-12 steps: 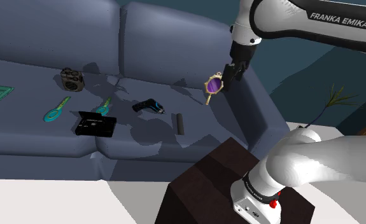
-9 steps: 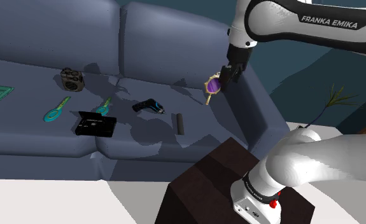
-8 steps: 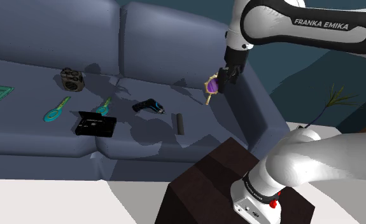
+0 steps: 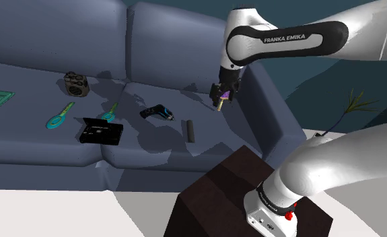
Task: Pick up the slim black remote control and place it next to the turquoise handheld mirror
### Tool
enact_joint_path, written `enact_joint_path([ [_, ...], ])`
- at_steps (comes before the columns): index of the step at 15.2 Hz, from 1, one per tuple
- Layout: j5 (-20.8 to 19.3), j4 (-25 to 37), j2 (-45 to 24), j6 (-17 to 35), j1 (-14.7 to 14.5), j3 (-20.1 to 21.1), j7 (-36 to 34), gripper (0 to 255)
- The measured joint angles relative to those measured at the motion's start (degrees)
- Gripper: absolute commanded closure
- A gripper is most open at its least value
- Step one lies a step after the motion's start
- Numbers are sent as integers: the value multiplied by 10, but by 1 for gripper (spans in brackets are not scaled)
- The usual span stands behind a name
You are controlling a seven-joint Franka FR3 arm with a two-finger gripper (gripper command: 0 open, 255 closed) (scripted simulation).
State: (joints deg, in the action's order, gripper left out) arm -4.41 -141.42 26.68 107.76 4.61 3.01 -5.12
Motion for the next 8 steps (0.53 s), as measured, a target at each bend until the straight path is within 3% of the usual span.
enact_joint_path([
  [8,23,24,-169,132,20,-12,-58,0],
])
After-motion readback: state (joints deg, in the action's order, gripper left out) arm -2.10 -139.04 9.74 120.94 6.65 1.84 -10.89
